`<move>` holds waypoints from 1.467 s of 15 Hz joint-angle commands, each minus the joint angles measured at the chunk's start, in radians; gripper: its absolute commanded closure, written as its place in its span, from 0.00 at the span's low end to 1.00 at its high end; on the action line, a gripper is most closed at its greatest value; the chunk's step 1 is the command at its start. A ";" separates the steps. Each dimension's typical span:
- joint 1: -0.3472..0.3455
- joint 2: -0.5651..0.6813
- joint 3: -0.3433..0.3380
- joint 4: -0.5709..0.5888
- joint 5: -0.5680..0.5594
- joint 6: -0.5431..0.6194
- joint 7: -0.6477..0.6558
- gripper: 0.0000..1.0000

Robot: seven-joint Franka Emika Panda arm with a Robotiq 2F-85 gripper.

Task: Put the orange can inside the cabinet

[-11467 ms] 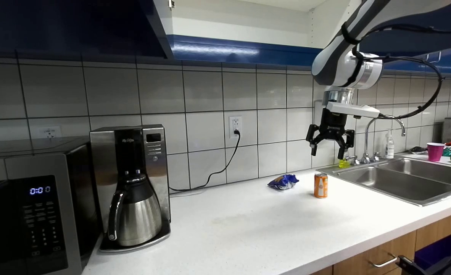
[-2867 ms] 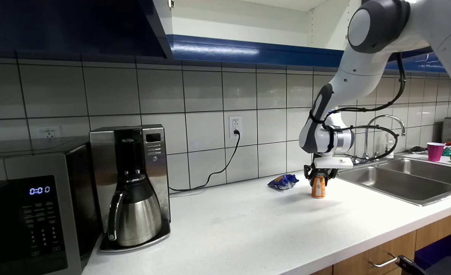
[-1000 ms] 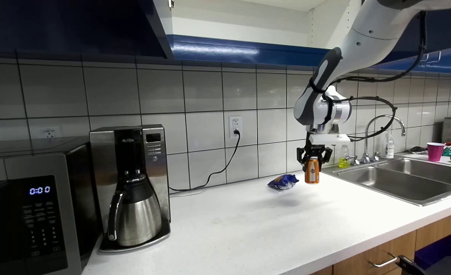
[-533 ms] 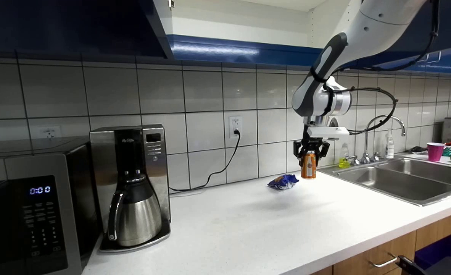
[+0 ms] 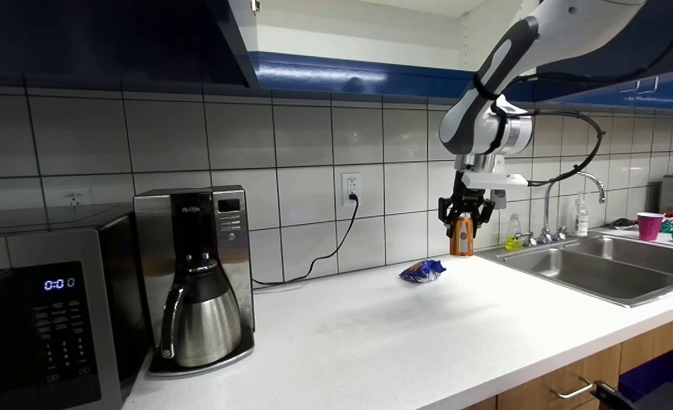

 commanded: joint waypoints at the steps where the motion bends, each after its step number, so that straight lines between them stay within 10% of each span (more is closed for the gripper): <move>1: 0.003 -0.116 0.005 -0.040 -0.022 -0.073 -0.009 0.61; 22: 0.060 -0.341 0.055 0.197 -0.039 -0.402 0.034 0.61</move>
